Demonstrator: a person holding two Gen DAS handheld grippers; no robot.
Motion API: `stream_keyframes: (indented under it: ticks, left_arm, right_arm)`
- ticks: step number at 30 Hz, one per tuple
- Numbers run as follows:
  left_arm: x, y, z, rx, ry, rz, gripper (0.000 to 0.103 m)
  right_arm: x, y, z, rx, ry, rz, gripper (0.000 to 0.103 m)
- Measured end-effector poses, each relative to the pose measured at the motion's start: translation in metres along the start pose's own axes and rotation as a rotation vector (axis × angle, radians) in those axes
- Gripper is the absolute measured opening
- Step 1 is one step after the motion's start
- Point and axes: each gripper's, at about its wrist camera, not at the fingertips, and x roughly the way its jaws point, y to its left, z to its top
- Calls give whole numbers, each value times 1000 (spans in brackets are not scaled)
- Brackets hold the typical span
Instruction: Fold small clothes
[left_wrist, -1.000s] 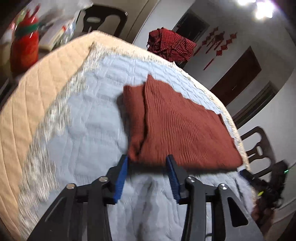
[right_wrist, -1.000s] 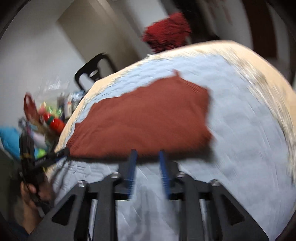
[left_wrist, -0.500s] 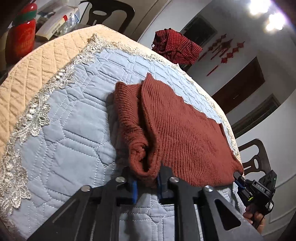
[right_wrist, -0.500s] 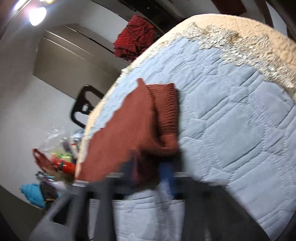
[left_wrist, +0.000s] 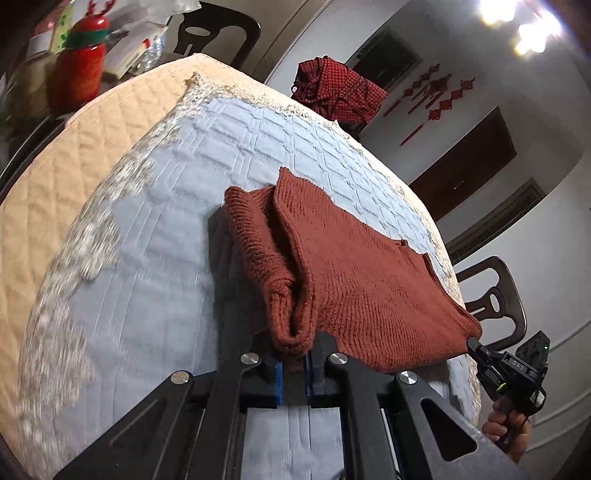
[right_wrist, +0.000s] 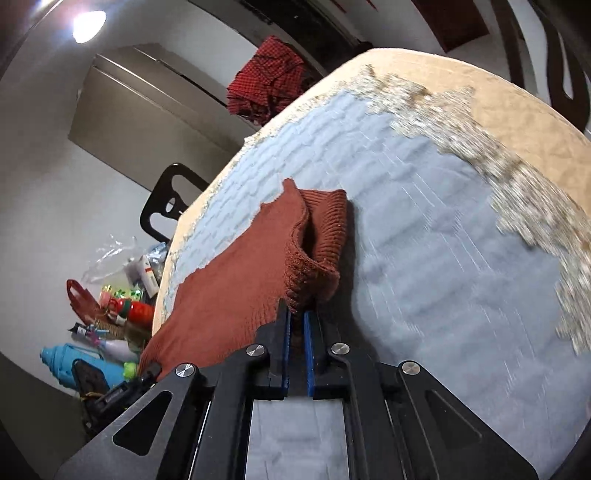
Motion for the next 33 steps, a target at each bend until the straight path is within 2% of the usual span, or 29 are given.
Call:
stream_keyframes:
  ticks: [5, 7, 9, 10, 12, 14, 17, 20, 24, 25, 27, 33]
  left_arm:
    - [9, 13, -25, -2, 60, 19, 11]
    - [6, 15, -25, -3, 55, 17, 15]
    - [-6, 8, -21, 42, 15, 44, 22]
    - [-12, 5, -21, 62, -6, 54, 25]
    - [-20, 2, -17, 89, -35, 71, 36]
    - [-22, -1, -10, 111, -59, 90, 39]
    - [-20, -9, -1, 156, -83, 139, 39]
    - [-20, -19, 1, 225, -122, 182, 39]
    - [-8, -39, 1, 331, -141, 239, 38]
    - [-5, -43, 0, 343, -142, 245, 37]
    - [-1, -51, -1, 368, -140, 236, 27]
    - [15, -64, 0, 406, -128, 217, 24]
  right_arm:
    - [4, -15, -17, -3, 60, -45, 8]
    - [10, -26, -21, 14, 74, -66, 16]
    - [0, -20, -24, -29, 42, -70, 19]
    - [-8, -11, -24, -87, 15, -92, 19]
    - [-24, 10, -24, -208, -49, -146, 19]
    - [-32, 24, -25, -271, -81, -128, 19]
    - [-24, 50, -31, -361, -79, -61, 19]
    - [9, 77, -44, -472, -13, -45, 19]
    - [48, 104, -57, -610, 32, -51, 16]
    - [51, 104, -58, -614, 35, -50, 16]
    - [58, 105, -55, -612, 40, -57, 16]
    - [58, 102, -46, -604, 19, -61, 16]
